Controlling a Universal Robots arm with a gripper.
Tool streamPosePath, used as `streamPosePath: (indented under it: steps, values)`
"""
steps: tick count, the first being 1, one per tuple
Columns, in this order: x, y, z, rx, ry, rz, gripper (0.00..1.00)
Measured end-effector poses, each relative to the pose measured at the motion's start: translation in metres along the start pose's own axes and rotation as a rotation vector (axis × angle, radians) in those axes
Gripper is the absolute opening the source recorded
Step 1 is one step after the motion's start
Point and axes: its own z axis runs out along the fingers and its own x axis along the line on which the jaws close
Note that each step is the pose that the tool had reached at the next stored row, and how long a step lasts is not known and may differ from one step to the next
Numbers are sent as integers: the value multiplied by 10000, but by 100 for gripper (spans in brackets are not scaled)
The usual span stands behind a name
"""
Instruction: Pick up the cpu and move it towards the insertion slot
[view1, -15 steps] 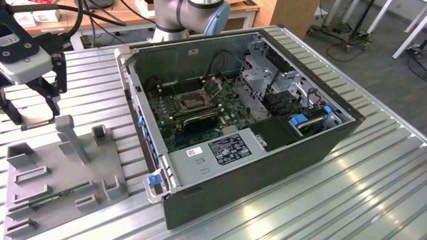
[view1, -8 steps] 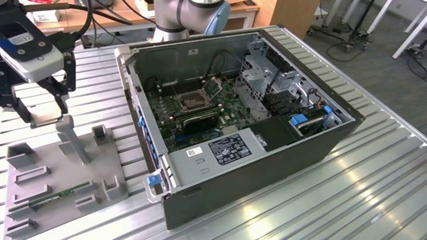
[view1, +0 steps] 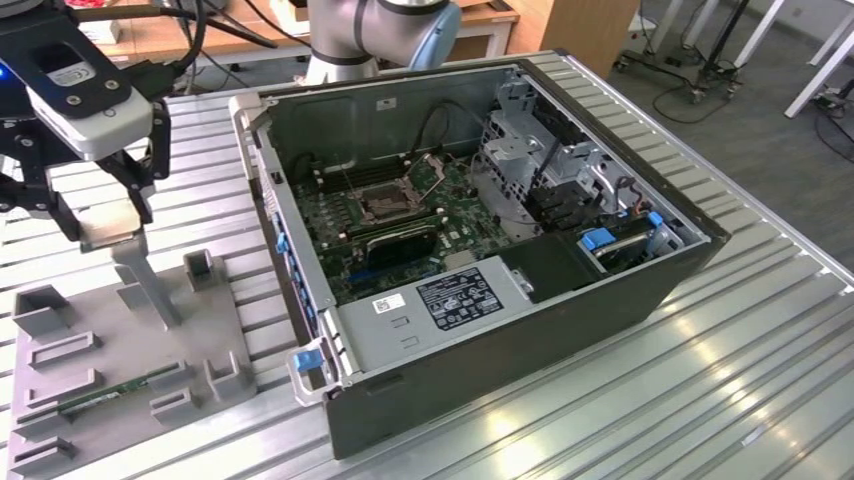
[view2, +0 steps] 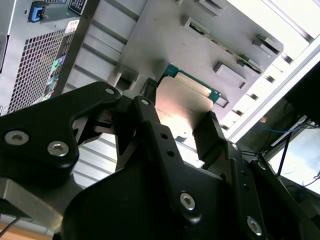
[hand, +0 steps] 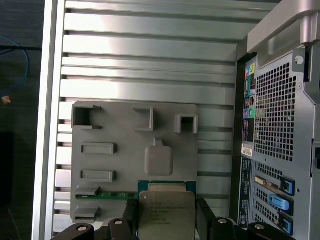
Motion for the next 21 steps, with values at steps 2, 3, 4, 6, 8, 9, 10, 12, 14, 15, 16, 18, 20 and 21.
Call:
streamPosePath:
  steps: [2, 3, 4, 6, 8, 9, 10, 12, 14, 15, 16, 18, 20, 21]
  values:
    - [-32, -1, 0, 0, 1, 0, 55]
    - [-48, -2, 0, 1, 0, 0, 55]
    - [-66, -2, 0, 1, 0, 0, 55]
    - [-96, -3, 0, 0, 0, 0, 55]
    - [-130, -4, 0, 0, 0, 0, 55]
    - [-145, -5, 0, 0, 0, 0, 55]
    - [-161, -5, 0, 0, 0, 0, 55]
    - [-194, -7, -1, 1, 1, 0, 55]
    - [-226, -8, 0, 0, 0, 0, 55]
    - [-242, -8, -1, 0, 0, 0, 55]
    - [-258, -9, 0, 0, 0, 0, 55]
    - [-290, -10, 0, 0, 0, 0, 55]
    - [-326, -11, -1, 0, 0, 0, 55]
    - [-344, -12, 0, 0, 0, 0, 55]
